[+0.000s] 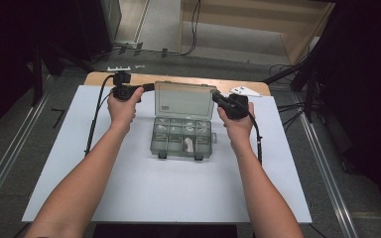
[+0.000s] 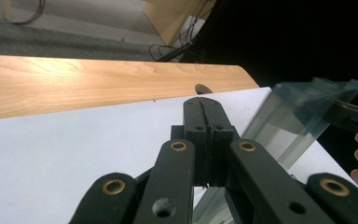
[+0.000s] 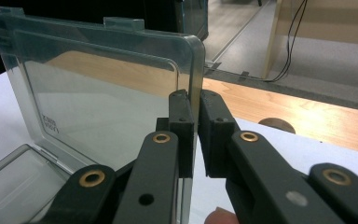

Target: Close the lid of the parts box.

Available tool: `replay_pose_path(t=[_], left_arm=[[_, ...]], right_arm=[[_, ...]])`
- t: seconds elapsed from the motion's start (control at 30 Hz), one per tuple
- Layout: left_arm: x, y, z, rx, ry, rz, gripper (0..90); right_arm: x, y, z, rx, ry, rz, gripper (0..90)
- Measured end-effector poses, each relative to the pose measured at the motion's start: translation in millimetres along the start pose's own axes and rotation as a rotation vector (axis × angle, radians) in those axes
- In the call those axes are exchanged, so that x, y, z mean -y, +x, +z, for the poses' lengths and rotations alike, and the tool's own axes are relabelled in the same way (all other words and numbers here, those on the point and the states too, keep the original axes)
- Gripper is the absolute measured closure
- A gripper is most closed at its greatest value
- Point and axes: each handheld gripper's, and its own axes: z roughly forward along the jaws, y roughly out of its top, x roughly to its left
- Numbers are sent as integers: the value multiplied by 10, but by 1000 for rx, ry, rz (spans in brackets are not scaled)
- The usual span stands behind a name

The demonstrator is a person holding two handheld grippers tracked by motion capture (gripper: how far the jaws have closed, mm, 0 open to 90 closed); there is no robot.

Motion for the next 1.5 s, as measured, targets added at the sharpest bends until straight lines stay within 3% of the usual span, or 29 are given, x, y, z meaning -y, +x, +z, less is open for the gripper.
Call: replay_pose_path(t=[0.17,0.33,0.47,0.6,0.8,0.9,1.1,1.2,1.37,1.5], left_arm=[[-49,-60,63,24,4,21,898],[-71,-125,59,75,24,23,898],[-57,-148,37,78,30,34,898],[-34,-164,13,85,29,56,898],[-4,-171,-16,98,29,65,898],[13,-181,-30,97,29,75,898],[38,-208,-57,93,21,92,898],[46,-224,-74,95,19,96,898],[62,-245,-94,102,13,99,898],[71,-265,-109,103,11,111,898]], right_arm=[[39,15,-29,-3,-26,-12,825],[68,18,-58,-14,-43,-38,820],[65,21,-79,-21,-41,-28,799],[66,37,-121,-45,-35,-14,686],[112,35,-227,-97,-35,5,595],[182,12,-285,-116,-44,10,587],[301,-75,-343,-104,-29,30,588],[303,-101,-360,-94,-27,43,617],[244,-138,-344,-103,-9,83,817],[169,-154,-320,-102,-3,115,874]])
